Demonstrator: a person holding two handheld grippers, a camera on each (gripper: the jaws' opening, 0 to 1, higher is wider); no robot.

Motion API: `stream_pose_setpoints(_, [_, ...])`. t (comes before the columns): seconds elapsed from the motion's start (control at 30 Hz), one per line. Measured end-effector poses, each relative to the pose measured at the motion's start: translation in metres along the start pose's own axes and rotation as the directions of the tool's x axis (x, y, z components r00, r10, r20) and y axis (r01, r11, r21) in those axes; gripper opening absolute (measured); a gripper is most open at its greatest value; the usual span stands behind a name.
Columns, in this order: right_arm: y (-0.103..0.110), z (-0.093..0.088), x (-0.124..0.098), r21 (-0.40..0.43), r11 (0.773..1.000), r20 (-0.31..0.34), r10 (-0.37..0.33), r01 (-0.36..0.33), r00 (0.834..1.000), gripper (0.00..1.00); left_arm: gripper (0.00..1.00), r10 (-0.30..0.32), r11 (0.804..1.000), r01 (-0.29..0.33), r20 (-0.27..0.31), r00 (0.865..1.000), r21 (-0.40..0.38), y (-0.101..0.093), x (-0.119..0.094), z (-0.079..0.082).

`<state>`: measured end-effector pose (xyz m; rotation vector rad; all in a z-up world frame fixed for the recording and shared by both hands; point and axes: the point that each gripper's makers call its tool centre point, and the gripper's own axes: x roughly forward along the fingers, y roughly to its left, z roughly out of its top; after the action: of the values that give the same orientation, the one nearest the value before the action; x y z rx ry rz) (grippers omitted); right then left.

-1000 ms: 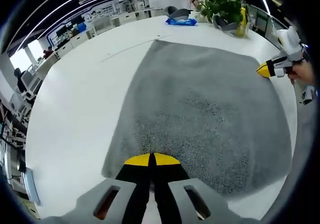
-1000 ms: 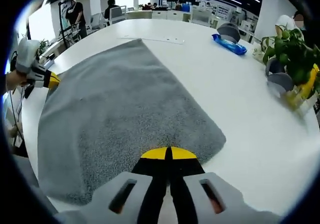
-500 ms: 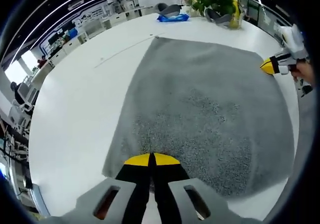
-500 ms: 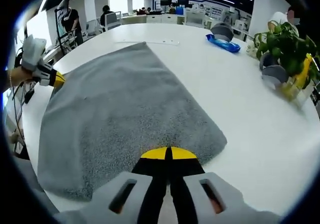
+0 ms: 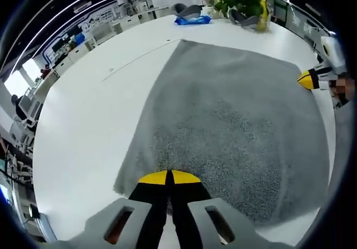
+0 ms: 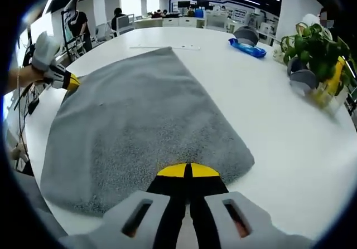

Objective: Fold the towel on the table until its edges align and the towel forms a compact rectangular stack.

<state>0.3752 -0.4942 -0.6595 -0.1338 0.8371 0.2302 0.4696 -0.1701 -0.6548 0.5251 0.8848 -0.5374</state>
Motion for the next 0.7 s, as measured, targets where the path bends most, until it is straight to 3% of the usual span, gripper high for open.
stream_pose_setpoints(0.7, [0.008, -0.009, -0.009, 0.026, 0.999, 0.031, -0.025, 0.025, 0.999, 0.0, 0.01, 0.002, 0.999, -0.002, 0.005, 1.0, 0.047, 0.005, 0.008, 0.016])
